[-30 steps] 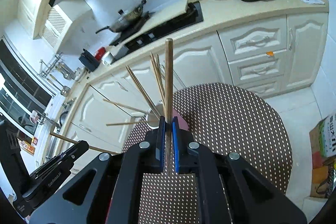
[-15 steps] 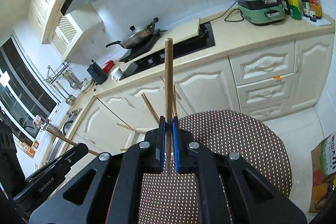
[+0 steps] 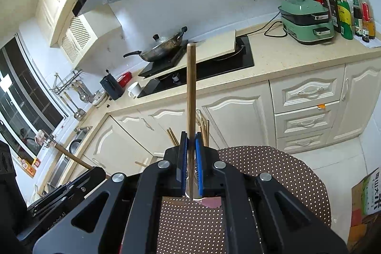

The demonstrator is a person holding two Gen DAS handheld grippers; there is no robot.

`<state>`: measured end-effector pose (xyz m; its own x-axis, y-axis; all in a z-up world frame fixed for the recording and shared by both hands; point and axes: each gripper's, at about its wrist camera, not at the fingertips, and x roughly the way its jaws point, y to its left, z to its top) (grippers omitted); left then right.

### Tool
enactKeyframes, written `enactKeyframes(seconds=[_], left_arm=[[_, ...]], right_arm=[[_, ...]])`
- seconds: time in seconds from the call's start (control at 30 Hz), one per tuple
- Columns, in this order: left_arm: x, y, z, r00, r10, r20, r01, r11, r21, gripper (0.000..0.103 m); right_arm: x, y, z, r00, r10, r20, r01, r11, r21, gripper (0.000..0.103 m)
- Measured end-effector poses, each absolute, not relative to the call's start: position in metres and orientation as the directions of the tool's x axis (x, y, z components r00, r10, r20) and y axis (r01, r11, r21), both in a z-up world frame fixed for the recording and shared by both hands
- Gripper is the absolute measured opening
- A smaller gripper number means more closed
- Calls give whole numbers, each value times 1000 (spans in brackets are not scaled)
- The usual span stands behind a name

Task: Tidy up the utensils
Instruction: 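Lower both chopsticks into the pink cup and open both tools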

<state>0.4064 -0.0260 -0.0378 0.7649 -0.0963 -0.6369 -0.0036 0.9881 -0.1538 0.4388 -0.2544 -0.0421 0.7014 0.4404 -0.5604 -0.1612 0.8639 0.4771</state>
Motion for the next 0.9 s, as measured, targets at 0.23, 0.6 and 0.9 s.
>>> enactKeyframes(seconds=[0.23,0.6,0.9], left_arm=[[436,-18,-57,737,-75,-671,-38,988,-153,6],[477,-17,-103,655,-65,-753,-63,988,-140,6],[503,-22,-140,578,-77,-812,-60,989,-136,6]], right_arm=[[459,-239,-59,672,428,-604,-172,884,435,5],[494,-220,-104,580,426,-695,-179,898,401,5],[515,-209,-136,502,427,-752,-178,902,394,5]])
